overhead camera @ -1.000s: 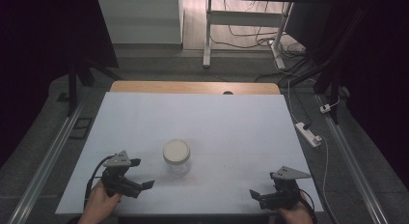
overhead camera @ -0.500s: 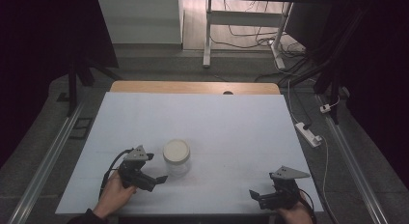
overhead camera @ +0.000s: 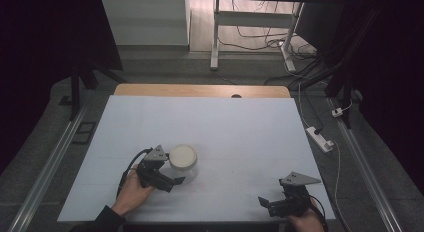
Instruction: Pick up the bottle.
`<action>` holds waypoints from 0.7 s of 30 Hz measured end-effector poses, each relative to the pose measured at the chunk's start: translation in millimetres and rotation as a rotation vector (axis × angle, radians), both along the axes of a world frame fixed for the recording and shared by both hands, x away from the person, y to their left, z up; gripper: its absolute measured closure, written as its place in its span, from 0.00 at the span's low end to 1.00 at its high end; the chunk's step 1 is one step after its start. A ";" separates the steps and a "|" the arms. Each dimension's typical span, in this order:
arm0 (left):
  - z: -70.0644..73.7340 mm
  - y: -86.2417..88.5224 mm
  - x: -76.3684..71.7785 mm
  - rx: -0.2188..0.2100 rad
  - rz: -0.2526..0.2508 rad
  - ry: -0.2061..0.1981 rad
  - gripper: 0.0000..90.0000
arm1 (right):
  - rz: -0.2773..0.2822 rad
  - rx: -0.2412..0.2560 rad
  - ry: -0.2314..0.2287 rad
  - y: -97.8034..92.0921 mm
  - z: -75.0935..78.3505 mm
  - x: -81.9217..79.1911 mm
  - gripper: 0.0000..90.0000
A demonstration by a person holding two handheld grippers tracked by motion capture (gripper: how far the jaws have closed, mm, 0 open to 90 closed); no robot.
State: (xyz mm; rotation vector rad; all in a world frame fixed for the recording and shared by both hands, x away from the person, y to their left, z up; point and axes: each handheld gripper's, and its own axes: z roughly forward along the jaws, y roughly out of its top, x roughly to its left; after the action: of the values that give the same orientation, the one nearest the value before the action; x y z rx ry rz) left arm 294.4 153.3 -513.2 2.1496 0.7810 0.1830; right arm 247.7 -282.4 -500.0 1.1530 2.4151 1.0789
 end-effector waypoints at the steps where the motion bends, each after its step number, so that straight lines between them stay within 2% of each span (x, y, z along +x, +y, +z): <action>1: 0.2 -3.8 2.4 0.001 -0.010 -0.007 0.00 | 0.000 0.000 0.000 0.0 0.0 0.0 0.00; 10: -0.9 -13.0 14.2 -0.017 -0.051 -0.017 0.00 | 0.003 -0.002 0.001 0.1 0.0 0.0 0.00; 16: -4.5 -15.9 20.1 -0.010 -0.061 -0.022 0.00 | 0.005 -0.002 0.002 0.4 -0.1 -0.1 0.00; 21: -4.0 -18.1 20.5 0.002 -0.070 -0.042 0.01 | 0.008 -0.005 0.003 0.6 -0.2 -0.1 0.00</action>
State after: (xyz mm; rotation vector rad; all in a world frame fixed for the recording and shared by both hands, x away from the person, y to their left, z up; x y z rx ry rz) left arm 314.9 135.2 -517.3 2.1648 0.6802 0.1921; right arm 247.6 -281.8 -500.2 1.1454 2.4254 1.0734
